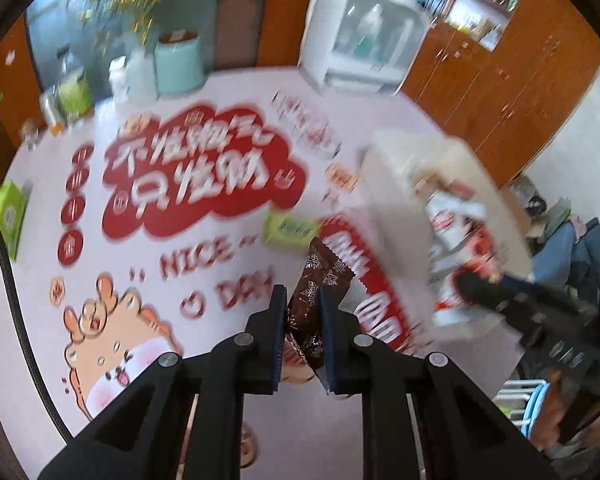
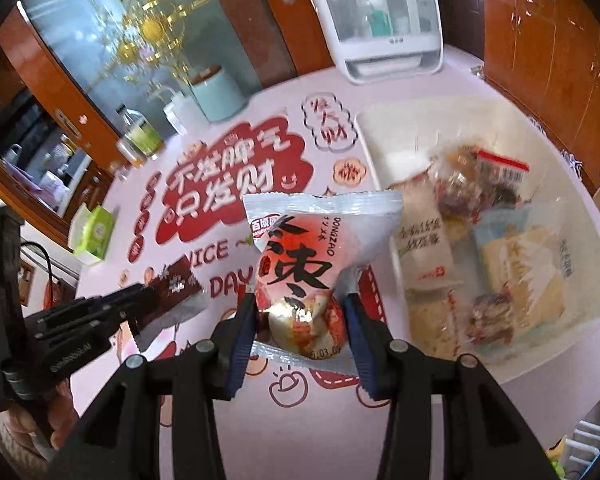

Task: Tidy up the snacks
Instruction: 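Lift both held packs and carry them over the white tray, then lower both packs into the white tray and open both tools, then move both tools back over the table toward the green pack and LIPO pack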

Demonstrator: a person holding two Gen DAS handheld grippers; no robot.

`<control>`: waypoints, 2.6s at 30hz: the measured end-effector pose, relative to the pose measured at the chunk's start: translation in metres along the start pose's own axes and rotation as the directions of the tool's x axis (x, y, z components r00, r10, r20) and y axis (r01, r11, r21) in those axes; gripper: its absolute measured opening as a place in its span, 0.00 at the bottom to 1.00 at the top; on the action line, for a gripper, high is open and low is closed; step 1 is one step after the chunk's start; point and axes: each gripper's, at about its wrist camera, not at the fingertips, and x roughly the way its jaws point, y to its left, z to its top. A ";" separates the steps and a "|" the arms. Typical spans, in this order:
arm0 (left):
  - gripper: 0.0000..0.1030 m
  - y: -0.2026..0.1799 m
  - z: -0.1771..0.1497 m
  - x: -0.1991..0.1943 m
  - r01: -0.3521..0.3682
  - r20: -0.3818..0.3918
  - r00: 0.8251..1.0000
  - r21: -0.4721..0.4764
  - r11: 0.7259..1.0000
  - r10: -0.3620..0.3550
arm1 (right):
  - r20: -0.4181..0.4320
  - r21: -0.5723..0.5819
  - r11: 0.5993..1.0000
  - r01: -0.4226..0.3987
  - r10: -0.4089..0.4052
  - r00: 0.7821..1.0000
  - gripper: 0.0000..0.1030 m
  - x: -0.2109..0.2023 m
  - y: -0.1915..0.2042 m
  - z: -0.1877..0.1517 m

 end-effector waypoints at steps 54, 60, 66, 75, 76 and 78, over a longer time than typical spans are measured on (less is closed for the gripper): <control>0.79 -0.158 0.101 0.100 -0.154 0.058 0.985 -0.136 0.979 0.163 | 0.092 -0.048 0.991 0.123 -0.118 0.989 0.52 -0.030 -0.169 0.120; 0.79 -0.151 0.091 0.096 -0.148 0.067 0.985 -0.143 0.979 0.159 | 0.087 -0.046 0.990 0.132 -0.128 0.988 0.52 -0.031 -0.166 0.115; 0.79 -0.151 0.080 0.077 -0.127 0.134 0.981 -0.119 0.985 0.142 | 0.091 -0.047 0.989 0.141 -0.136 0.987 0.52 -0.036 -0.158 0.110; 0.79 -0.137 0.076 0.036 -0.066 0.113 0.991 -0.099 0.993 0.077 | 0.115 -0.053 0.990 0.130 -0.123 0.986 0.52 -0.049 -0.135 0.098; 0.79 -0.133 0.076 0.031 -0.071 0.110 0.991 -0.096 0.993 0.081 | 0.117 -0.055 0.990 0.127 -0.120 0.986 0.52 -0.051 -0.132 0.097; 0.79 -0.126 0.076 0.021 -0.092 0.113 0.988 -0.077 0.993 0.101 | 0.127 -0.062 0.991 0.119 -0.110 0.986 0.52 -0.056 -0.122 0.093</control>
